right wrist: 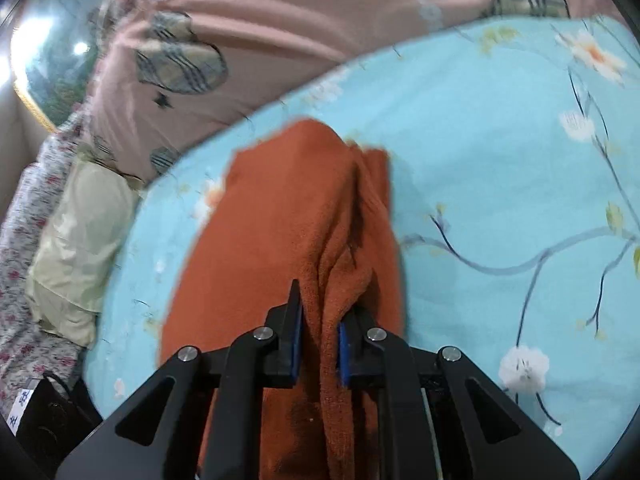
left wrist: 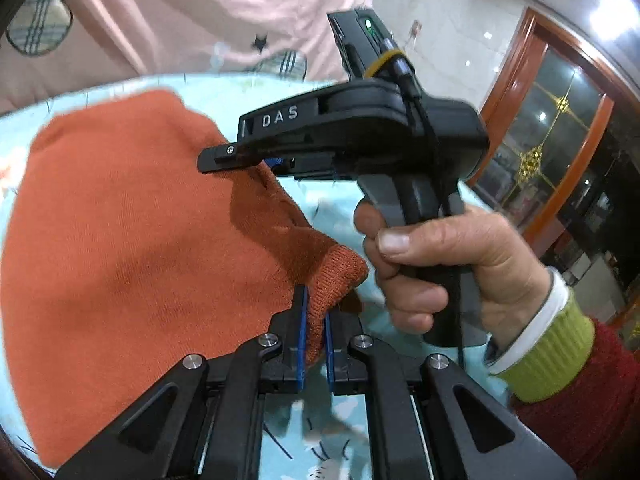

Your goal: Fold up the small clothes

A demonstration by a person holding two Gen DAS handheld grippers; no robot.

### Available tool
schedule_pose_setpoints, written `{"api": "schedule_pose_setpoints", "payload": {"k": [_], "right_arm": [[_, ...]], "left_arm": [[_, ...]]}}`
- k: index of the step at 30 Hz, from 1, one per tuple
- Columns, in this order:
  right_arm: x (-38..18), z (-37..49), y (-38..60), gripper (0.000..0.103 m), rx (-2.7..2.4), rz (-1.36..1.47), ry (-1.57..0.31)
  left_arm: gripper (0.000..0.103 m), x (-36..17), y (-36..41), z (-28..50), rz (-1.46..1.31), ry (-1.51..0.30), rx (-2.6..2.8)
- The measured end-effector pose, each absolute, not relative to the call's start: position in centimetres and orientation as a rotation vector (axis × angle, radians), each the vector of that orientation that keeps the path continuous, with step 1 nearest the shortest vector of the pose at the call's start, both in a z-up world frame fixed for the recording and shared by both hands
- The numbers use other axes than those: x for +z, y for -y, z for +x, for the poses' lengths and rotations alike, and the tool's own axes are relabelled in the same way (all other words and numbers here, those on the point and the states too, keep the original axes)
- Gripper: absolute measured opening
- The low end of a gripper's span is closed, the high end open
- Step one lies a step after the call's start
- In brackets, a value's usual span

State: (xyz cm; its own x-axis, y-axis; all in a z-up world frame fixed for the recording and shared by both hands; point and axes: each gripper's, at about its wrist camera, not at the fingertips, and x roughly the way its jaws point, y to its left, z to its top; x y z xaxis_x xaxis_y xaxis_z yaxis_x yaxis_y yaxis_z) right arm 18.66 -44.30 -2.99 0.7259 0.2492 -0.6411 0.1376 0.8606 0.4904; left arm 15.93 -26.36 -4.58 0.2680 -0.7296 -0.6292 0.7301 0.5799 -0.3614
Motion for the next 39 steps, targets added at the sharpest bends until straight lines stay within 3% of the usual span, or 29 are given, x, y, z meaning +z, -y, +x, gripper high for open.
{"api": "schedule_pose_setpoints", "payload": {"k": [3,4,5,7,10,13,15,19,21,24,26,29,33,39], "right_arm": [[-3.6,19.1,44.4,0.021,0.090,0.580,-0.774],[-3.4,19.4,44.6,0.029,0.103,0.604,-0.776],[-3.3,20.0,44.8,0.044,0.117,0.630,-0.782],[-2.9,21.2,45.0,0.050,0.146,0.653,-0.778],[-2.4,23.2,45.0,0.050,0.110,0.629,-0.792],[-0.8,23.5,45.0,0.028,0.098,0.580,-0.704],[0.4,22.7,45.0,0.027,0.093,0.553,-0.640],[-0.6,22.6,45.9,0.027,-0.038,0.507,-0.711],[-1.0,21.8,46.7,0.036,-0.058,0.532,-0.713],[-0.6,19.6,47.5,0.052,-0.088,0.564,-0.674],[-0.1,18.2,47.4,0.067,-0.072,0.581,-0.653],[-0.2,16.9,46.8,0.077,-0.015,0.599,-0.648],[-1.8,17.5,46.0,0.078,0.026,0.619,-0.727],[-4.0,18.8,45.9,0.078,0.011,0.626,-0.802]], "left_arm": [[0.006,-5.4,26.9,16.2,0.011,-0.866,-0.978],[0.006,-5.4,27.0,16.2,0.009,-0.865,-0.979],[0.006,-5.5,27.1,16.0,0.006,-0.867,-0.982],[0.006,-5.5,27.5,16.0,0.000,-0.878,-0.983],[0.006,-6.0,26.9,16.2,-0.008,-0.889,-0.978],[0.006,-6.2,27.7,16.5,-0.003,-0.899,-0.975],[0.006,-6.3,27.9,16.5,-0.006,-0.899,-0.971],[0.007,-6.2,28.0,17.0,-0.008,-0.908,-0.970],[0.009,-5.7,27.6,16.8,-0.010,-0.915,-0.975],[0.014,-4.8,26.1,16.5,-0.022,-0.922,-0.985],[0.038,-3.5,24.2,16.2,-0.024,-0.906,-0.961],[0.065,-1.8,20.7,17.0,-0.036,-0.845,-0.857],[0.071,-0.9,16.3,21.4,-0.103,-0.846,-0.712],[0.071,-4.8,14.0,28.3,-0.221,-0.995,-0.622]]}}
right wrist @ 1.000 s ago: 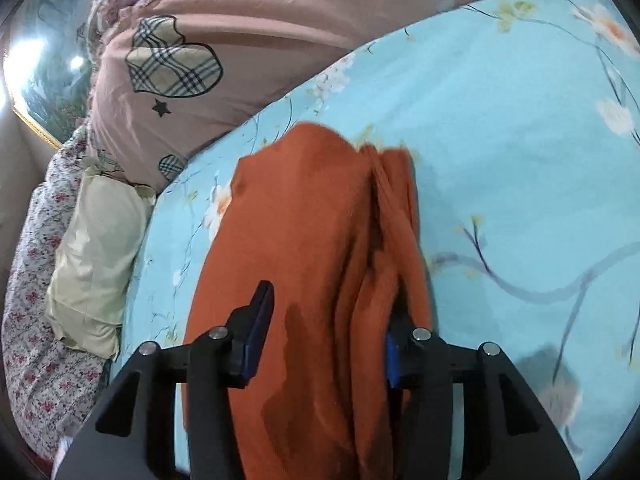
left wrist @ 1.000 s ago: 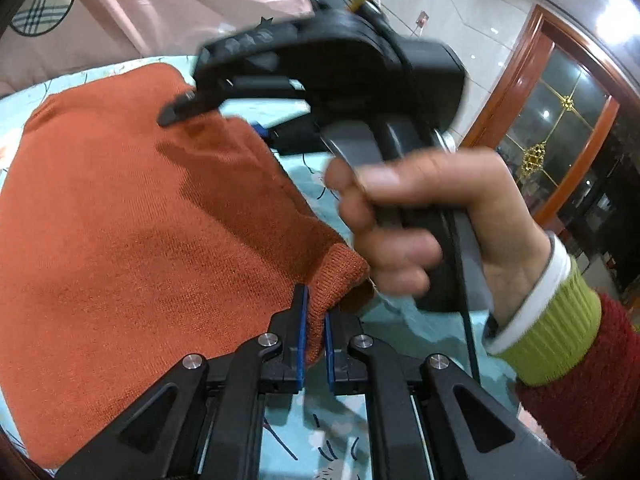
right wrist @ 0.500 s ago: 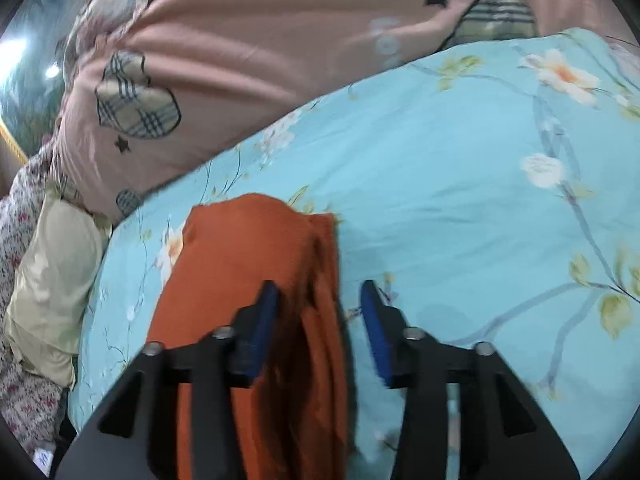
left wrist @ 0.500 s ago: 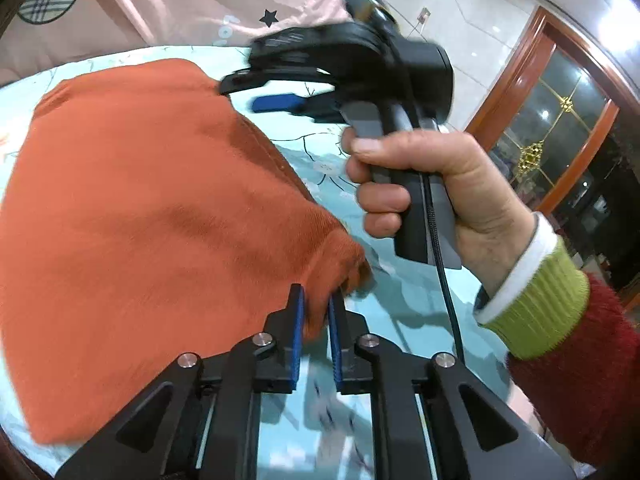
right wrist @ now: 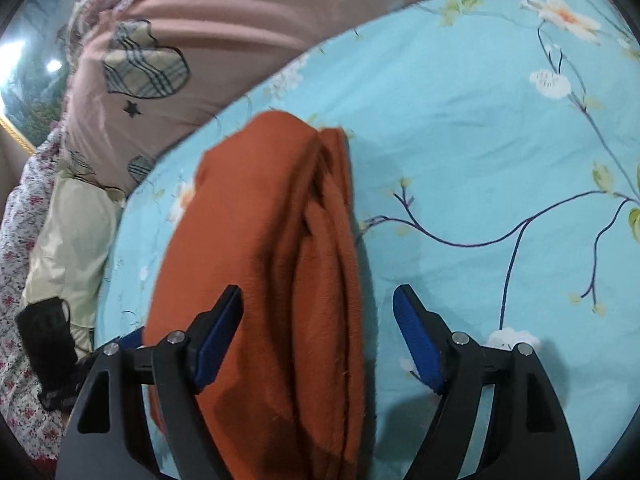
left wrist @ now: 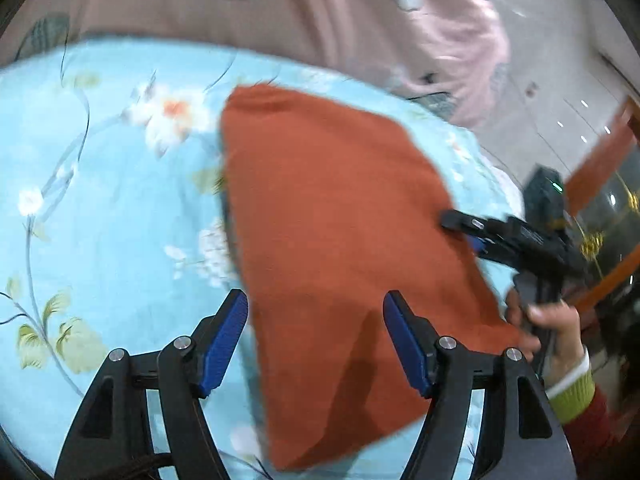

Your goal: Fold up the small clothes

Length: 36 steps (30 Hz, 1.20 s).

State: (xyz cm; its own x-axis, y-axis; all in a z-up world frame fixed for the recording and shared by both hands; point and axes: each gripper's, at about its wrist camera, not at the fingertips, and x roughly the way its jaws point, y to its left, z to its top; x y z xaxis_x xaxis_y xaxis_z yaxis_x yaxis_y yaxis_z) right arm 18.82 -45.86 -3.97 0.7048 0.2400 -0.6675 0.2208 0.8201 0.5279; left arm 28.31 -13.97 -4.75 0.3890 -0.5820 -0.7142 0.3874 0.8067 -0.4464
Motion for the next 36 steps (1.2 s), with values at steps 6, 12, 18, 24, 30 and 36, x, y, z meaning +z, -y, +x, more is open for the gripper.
{"api": "schedule_pose_setpoints", "payload": {"k": [6,12,18,24,30,36], "right_arm": [[-5.1,20.2,46.0,0.042,0.083,0.693,-0.826],[-3.6,19.3,44.0,0.030,0.070,0.673,-0.803],[-0.9,18.3,38.1,0.027,0.184,0.641,-0.733],[-1.2,20.2,30.4,0.027,0.340,0.649,-0.731],[-4.3,22.6,25.1,0.027,0.370,0.626,-0.820],[-5.4,22.5,24.7,0.039,0.300,0.582,-0.859]], "left_arm": [[0.074,-10.4,15.1,33.3,-0.394,-1.145,-0.724],[0.039,-9.5,15.2,32.6,-0.399,-1.062,-0.728],[0.036,-4.7,9.7,27.3,-0.349,-0.946,-0.668],[0.036,-2.6,1.6,22.6,-0.337,-0.923,-0.580],[0.036,-5.0,-5.0,20.4,-0.367,-0.981,-0.482],[0.051,-8.3,-6.1,19.8,-0.387,-1.011,-0.433]]}}
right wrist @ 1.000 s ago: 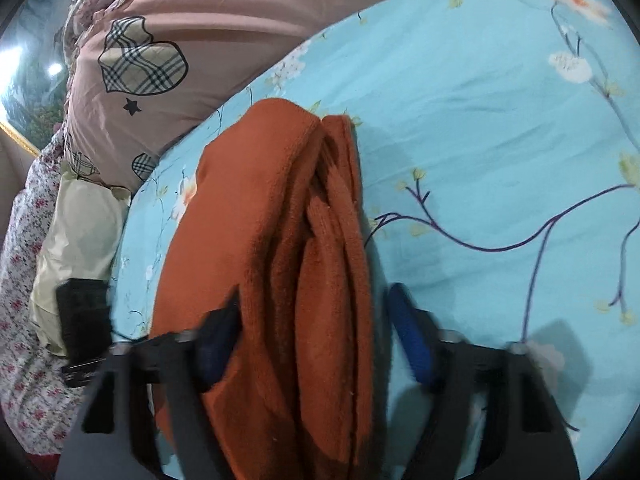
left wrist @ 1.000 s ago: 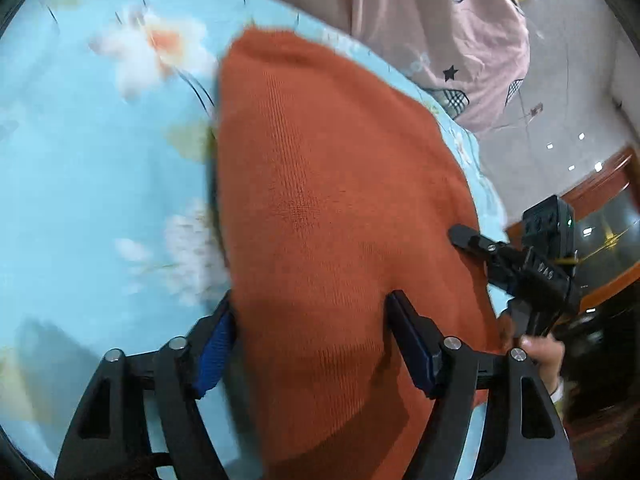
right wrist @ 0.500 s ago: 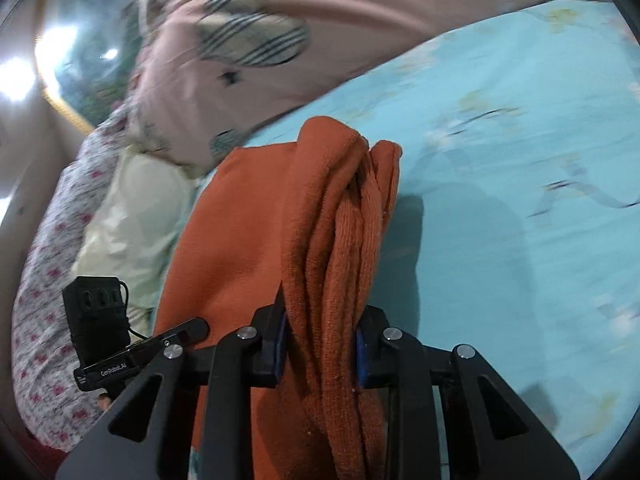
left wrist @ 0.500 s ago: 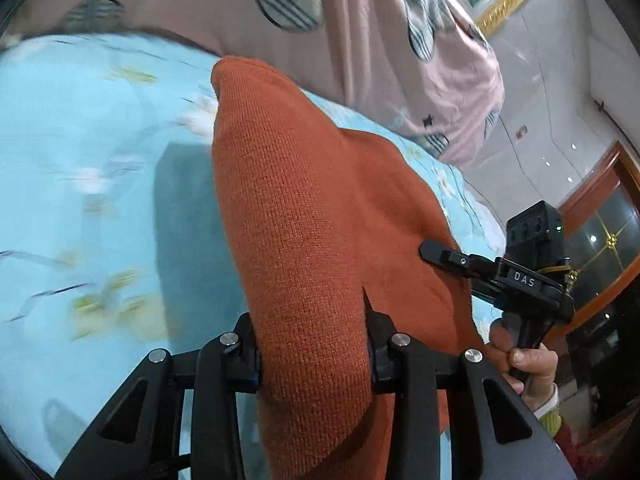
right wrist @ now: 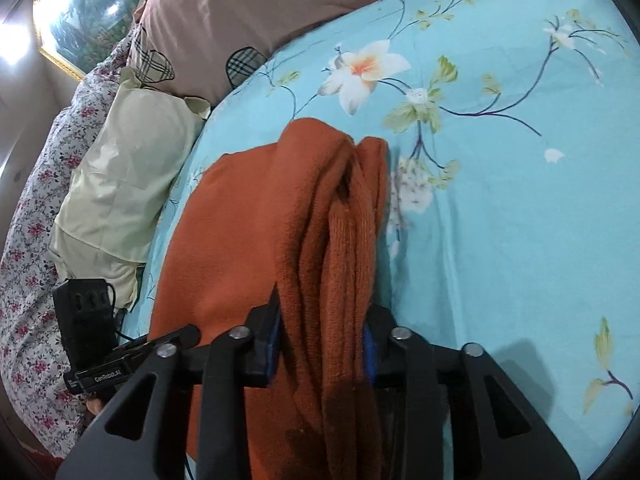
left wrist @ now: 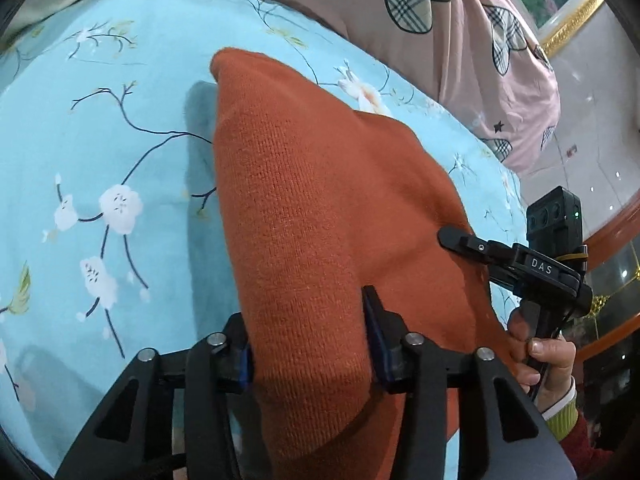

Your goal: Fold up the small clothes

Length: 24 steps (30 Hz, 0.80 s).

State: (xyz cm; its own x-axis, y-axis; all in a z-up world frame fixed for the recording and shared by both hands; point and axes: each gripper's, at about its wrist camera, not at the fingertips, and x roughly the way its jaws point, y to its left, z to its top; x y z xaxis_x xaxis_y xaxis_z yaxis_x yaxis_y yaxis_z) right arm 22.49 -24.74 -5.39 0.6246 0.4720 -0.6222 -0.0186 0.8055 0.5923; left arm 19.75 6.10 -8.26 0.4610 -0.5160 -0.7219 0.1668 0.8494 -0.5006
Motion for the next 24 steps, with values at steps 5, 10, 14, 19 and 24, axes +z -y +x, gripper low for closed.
{"api": "schedule_pose_setpoints", "payload": {"k": [5,10,14,19,24], "right_arm": [[-2.4,20.7,26.1,0.044,0.218,0.532,-0.774],[-0.7,22.7,25.6,0.039,0.271,0.526,-0.767],[-2.6,25.7,24.7,0.017,0.256,0.529,-0.849],[-0.8,25.3,24.8,0.008,0.285,0.556,-0.773],[1.3,23.4,25.8,0.008,0.214,0.488,-0.714]], "left_arm": [[0.057,-6.6,-7.8,17.5,-0.369,-0.956,-0.367],[0.043,-4.0,-8.7,15.3,-0.346,-0.862,-0.349],[0.039,-3.1,-7.9,14.6,-0.317,-0.831,-0.426],[0.039,-3.2,-5.7,15.2,-0.256,-0.848,-0.452],[0.039,-3.4,-5.5,15.9,-0.296,-0.862,-0.504]]}}
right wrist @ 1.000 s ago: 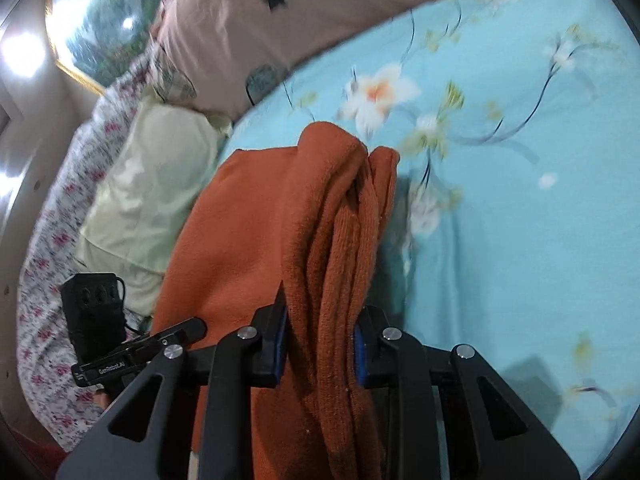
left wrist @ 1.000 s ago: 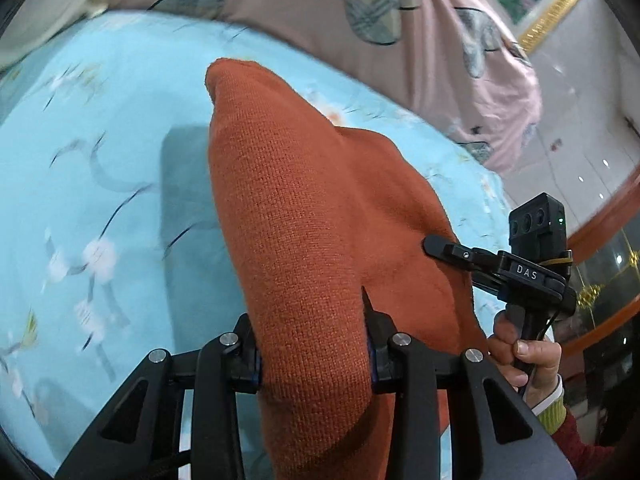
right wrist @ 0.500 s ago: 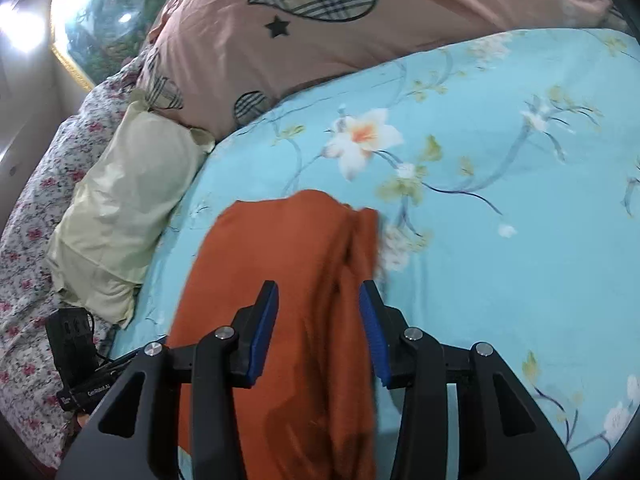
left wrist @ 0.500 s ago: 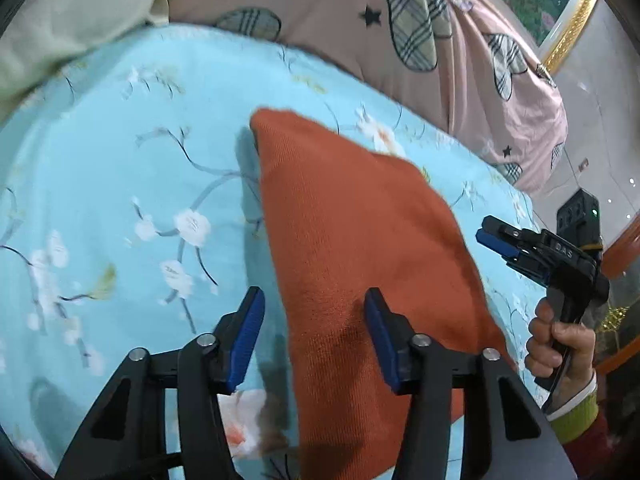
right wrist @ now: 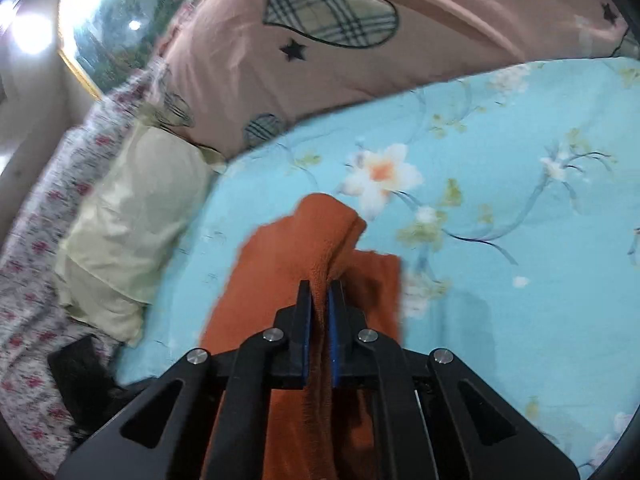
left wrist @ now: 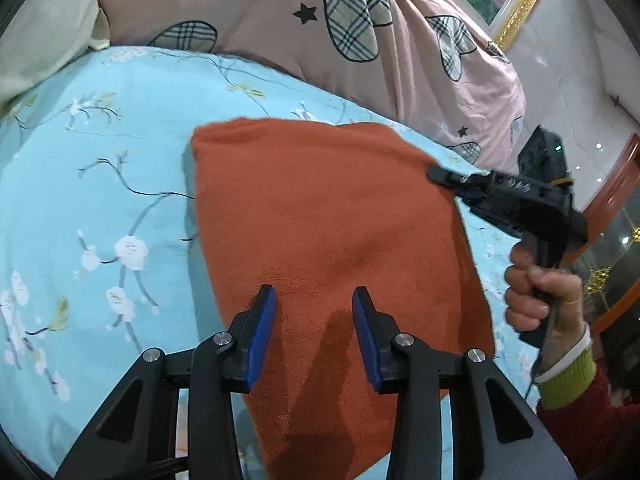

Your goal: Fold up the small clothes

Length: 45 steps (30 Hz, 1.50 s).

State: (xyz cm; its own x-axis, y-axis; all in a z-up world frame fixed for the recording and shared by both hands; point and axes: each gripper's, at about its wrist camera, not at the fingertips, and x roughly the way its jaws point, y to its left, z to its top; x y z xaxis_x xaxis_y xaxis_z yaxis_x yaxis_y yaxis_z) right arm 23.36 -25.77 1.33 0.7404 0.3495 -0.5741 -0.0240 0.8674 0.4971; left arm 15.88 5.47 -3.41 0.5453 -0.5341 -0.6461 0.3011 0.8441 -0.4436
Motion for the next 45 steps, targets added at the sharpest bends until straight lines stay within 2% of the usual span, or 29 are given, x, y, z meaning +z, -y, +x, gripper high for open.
{"api": "schedule_pose_setpoints", "payload": {"k": [3,4,7,12,20,25,28,35,41,45], "right_arm": [[-2.4,25.1,25.9,0.007,0.125,0.441,-0.824],[-3.6,25.6,25.8,0.006,0.106,0.434,-0.852],[-5.6,25.9,26.3,0.006,0.058,0.437,-0.873],[-4.0,25.1,26.5,0.008,0.074,0.456,-0.842],[0.7,18.5,23.7,0.008,0.197,0.454,-0.752],[-3.0,16.7,20.5,0.008,0.191,0.378,-0.873],[-5.8,16.5,21.6,0.001,0.148,0.414,-0.889],[-5.3,15.4,21.9,0.000,0.119,0.426,-0.874],[-3.6,11.1,21.0,0.004,0.150,0.413,-0.824],[-6.6,9.7,21.2,0.003,0.115,0.399,-0.889]], "left_arm": [[0.037,-4.5,-4.0,16.5,-0.237,-0.895,-0.460],[0.034,-5.0,-3.6,16.6,-0.214,-0.902,-0.441],[0.033,-5.6,-2.9,16.4,-0.181,-0.891,-0.425],[0.033,-5.5,-1.6,15.8,-0.077,-0.874,-0.391],[0.033,-2.9,-4.0,12.3,-0.221,-0.838,-0.495],[0.032,-4.3,-2.6,9.7,-0.125,-0.877,-0.492],[0.027,-7.4,-2.9,9.7,-0.135,-0.950,-0.444],[0.027,-7.2,-2.8,9.3,-0.168,-0.938,-0.410],[0.029,-6.1,-3.2,7.9,-0.168,-0.932,-0.401],[0.029,-6.8,-2.9,7.7,-0.148,-0.956,-0.375]]}}
